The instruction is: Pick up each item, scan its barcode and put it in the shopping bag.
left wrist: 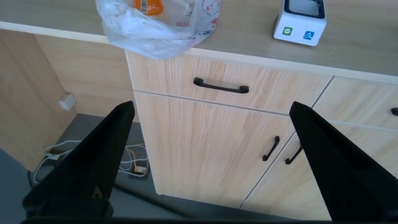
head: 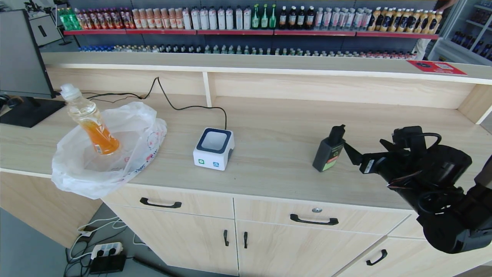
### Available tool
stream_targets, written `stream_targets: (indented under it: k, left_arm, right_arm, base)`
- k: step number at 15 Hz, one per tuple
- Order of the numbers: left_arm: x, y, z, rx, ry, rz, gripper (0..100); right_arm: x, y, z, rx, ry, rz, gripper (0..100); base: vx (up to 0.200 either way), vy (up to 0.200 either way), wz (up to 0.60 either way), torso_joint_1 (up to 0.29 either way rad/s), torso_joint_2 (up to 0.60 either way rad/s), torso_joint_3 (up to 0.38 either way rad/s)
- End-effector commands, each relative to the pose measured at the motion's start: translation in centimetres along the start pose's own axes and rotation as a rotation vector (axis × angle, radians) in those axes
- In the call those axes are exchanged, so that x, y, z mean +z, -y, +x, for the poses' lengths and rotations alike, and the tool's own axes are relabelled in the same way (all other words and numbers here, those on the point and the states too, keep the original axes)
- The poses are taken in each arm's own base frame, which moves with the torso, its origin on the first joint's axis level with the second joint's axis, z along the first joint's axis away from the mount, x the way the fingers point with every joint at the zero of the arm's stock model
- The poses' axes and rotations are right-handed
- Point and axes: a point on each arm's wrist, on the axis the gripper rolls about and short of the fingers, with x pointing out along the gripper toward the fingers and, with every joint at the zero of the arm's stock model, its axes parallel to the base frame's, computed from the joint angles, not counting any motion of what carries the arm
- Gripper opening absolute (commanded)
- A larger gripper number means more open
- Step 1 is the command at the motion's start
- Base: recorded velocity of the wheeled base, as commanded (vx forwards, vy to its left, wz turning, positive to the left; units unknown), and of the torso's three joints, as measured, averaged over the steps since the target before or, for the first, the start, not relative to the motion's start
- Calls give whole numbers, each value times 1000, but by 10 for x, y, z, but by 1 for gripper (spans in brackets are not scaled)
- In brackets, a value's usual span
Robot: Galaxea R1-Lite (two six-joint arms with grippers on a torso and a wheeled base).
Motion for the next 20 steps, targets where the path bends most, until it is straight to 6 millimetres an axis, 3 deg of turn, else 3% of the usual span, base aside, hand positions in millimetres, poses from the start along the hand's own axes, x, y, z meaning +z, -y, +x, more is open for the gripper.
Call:
stream_targets:
  k: [1,13,17,20]
  left_arm:
    - [0,0,0,1,1,0,100]
    - [0,0,0,1,1,2,100]
    - [0,0,0,1,1,0,100]
    - [0,0,0,1,-1,0,100]
  right_arm:
    - [0,-1,3,2,6,1,100]
    - [-11,3,22,-11,16,2,100]
    - [-8,11,12,-34,2,-1,100]
    - [-1,3,1,-8,-2,3,100]
  base:
    - [0,0,0,0,0,0]
    - [0,0,0,0,0,0]
    - [0,0,0,0,0,0]
    - [0,0,0,0,0,0]
